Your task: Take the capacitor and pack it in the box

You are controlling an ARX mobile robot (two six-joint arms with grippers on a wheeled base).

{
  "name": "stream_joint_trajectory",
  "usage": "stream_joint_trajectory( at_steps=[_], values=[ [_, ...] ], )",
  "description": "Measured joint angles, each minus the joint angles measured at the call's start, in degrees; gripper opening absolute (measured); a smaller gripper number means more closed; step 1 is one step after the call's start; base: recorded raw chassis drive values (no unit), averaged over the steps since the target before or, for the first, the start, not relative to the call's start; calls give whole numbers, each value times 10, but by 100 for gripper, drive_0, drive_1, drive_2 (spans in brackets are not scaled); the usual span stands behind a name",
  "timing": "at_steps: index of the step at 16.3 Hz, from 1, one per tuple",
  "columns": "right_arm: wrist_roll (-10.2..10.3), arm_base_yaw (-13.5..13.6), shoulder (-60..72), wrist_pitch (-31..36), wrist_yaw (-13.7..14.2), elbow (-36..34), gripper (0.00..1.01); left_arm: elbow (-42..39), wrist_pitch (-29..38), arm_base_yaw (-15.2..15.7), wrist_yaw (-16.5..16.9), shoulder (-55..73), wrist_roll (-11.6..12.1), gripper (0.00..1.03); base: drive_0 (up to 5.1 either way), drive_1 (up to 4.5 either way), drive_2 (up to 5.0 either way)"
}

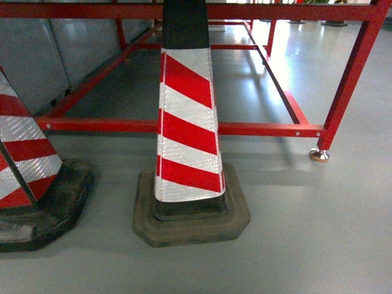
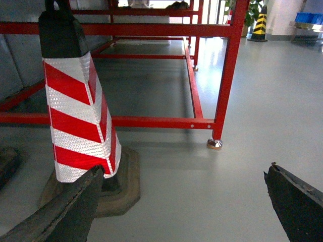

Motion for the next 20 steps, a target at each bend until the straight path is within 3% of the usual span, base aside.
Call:
stream_joint_trajectory(
  at_steps=[20],
  values=[
    [0,0,0,2,0,0,98,0,0,0,0,0,5,44,6,396,-383]
  ],
)
